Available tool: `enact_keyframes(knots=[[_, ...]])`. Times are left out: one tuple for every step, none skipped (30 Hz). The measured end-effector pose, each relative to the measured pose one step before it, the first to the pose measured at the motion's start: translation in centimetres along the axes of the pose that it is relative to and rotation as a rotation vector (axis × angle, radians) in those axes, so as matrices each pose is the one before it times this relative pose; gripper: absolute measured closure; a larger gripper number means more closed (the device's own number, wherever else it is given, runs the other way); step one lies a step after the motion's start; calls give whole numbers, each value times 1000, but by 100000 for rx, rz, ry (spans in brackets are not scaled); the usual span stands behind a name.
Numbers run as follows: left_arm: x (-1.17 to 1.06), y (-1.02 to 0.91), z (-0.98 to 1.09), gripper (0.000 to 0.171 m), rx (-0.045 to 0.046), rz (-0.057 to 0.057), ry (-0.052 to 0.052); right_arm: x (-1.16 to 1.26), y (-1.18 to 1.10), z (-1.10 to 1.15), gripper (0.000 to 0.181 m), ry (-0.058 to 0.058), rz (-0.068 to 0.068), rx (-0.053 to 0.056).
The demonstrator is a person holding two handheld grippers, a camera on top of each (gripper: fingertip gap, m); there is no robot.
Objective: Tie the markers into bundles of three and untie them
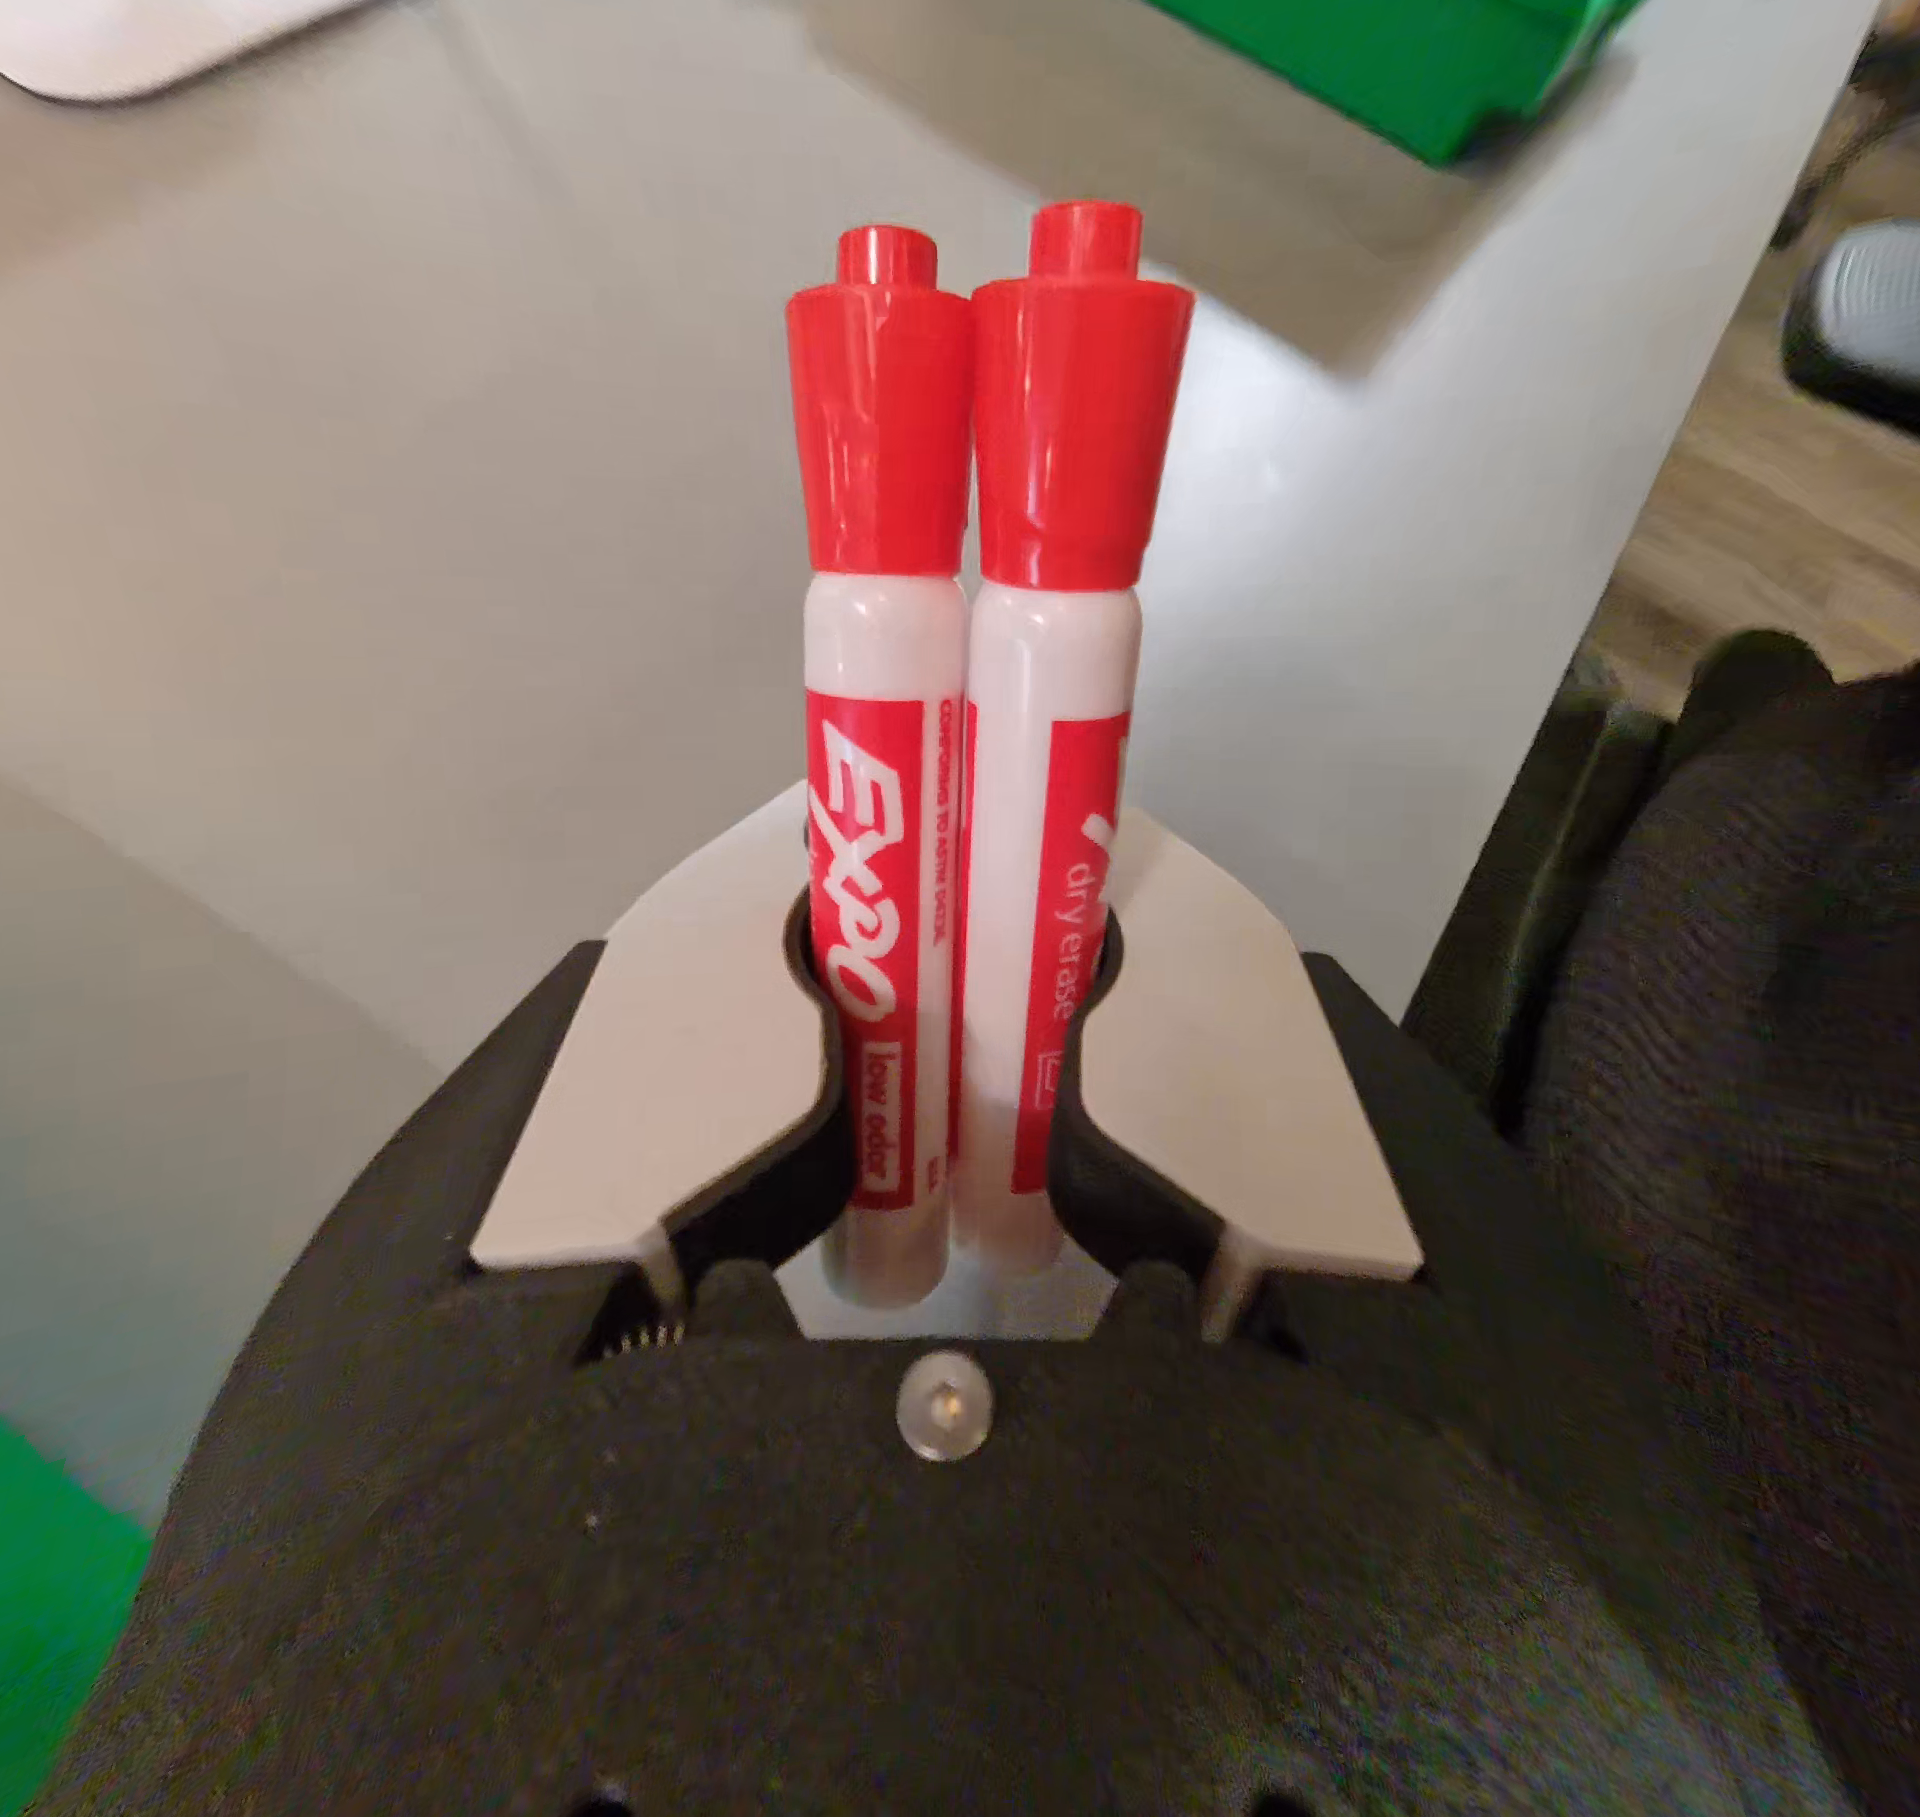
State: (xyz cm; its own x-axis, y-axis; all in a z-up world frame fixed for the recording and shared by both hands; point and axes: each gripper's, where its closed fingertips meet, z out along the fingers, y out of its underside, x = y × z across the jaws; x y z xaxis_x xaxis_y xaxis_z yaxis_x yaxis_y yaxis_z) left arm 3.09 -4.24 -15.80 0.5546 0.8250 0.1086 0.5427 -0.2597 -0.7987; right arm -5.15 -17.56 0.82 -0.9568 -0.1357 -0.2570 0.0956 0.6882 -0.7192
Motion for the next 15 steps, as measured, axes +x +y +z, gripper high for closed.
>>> enact_keyframes(knots=[[73, 492, 176, 128, -3878, 1944, 1055, -24, 1555, -2196, 163, 2153, 1778, 6350], [-22, 459, 138, 128, -4037, 2751, 116, -109, 1746, -2161, 164, 1088, 3199, 5909], [10, 305, 103, 128, -3466, 2998, -131, -39, 1866, -2095, 164, 1550, 3303, 5646], [148, 122, 108, 128, -2787, 3143, 263, -28, 1902, -2007, 164, 1956, 2158, 5177], [192, 162, 92, 128, -3183, 3248, 789, 138, 1954, -1866, 164, 2668, 1150, 4170], [104, 238, 97, 128, -3947, 3801, 226, 288, 1939, -1730, 164, 3867, 824, 3275], [0, 266, 125, 128, -4261, 4046, -474, 381, 1828, -1607, 164, 4529, 248, 2959], [49, 152, 116, 128, -3666, 3405, 110, 295, 1710, -1470, 164, 4019, -133, 2736], [211, 4, 129, 128, -3055, 2763, 1434, 150, 1634, -1351, 164, 2998, 551, 2282], [324, -129, 116, 128, -2430, 3091, 2310, 29, 1547, -1183, 164, 2027, 1566, 1665], [792, -180, 113, 127, -2363, 5054, 5246, -219, 1589, -976, 164, -45, 2523, -526], [1263, -229, 141, 127, -1236, 8351, 7422, -409, 1426, -963, 164, -1080, 2635, -684], [801, -362, 214, 127, 220, 7979, 3251, -309, 1000, -1003, 164, -87, 2745, 2182], [365, -320, 318, 127, -225, 5163, 990, -388, 718, -946, 164, -787, 3185, 3628], [257, -134, 403, 128, -1735, 1734, 1541, -503, 606, -827, 164, -1942, 3036, 2879]])
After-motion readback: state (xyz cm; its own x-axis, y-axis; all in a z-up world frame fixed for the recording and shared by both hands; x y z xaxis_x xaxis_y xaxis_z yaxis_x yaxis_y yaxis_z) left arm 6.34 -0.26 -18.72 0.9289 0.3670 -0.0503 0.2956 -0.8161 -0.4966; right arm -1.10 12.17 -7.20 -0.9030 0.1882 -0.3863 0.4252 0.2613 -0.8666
